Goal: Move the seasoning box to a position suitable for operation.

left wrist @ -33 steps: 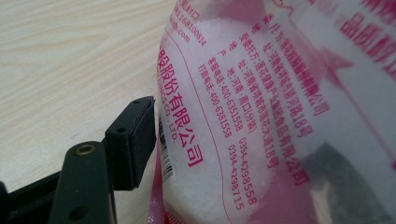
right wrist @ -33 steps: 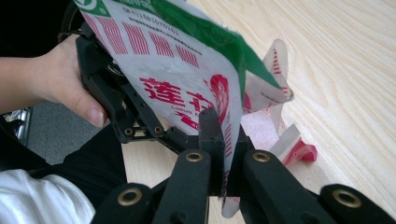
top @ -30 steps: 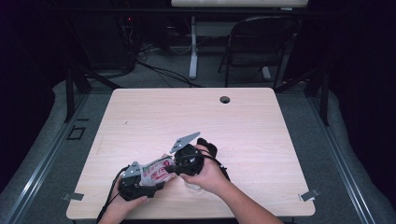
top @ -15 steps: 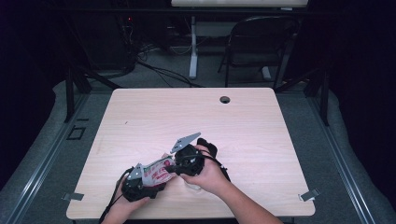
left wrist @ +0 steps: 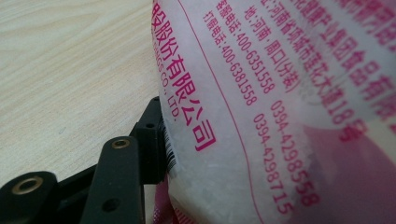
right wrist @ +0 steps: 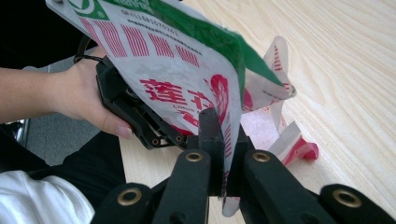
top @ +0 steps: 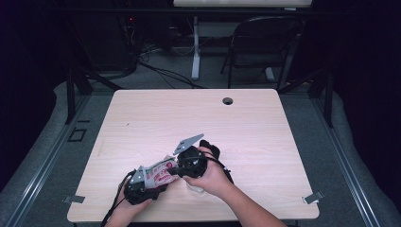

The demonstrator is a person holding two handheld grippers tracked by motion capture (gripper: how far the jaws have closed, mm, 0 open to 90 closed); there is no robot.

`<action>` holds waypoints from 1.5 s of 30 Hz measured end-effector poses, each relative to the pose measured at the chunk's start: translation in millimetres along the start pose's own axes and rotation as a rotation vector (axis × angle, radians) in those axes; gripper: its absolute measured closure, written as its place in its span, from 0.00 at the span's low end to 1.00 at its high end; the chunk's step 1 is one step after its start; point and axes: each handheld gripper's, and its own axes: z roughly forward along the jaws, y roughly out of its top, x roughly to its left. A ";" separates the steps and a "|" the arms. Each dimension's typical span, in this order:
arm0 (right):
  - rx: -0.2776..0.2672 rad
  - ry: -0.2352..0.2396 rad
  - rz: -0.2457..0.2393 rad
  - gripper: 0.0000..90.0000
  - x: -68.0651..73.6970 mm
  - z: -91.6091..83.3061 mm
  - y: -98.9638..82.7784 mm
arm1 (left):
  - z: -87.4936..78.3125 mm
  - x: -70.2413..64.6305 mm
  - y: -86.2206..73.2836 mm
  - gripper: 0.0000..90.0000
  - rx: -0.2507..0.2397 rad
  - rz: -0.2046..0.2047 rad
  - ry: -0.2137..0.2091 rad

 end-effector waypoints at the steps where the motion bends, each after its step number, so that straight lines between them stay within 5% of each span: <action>1: 0.001 0.000 0.000 1.00 -0.1 0.0 0.0 | 0.1 -0.3 0.0 0.57 -0.001 0.000 0.000; 32: -0.024 -0.002 0.002 1.00 -0.7 -2.8 -0.1 | -4.0 -3.6 5.2 0.62 -0.008 0.027 0.050; 45: -0.053 -0.007 -0.014 1.00 3.7 -11.7 2.4 | -12.7 -8.6 14.5 0.62 -0.018 0.077 0.104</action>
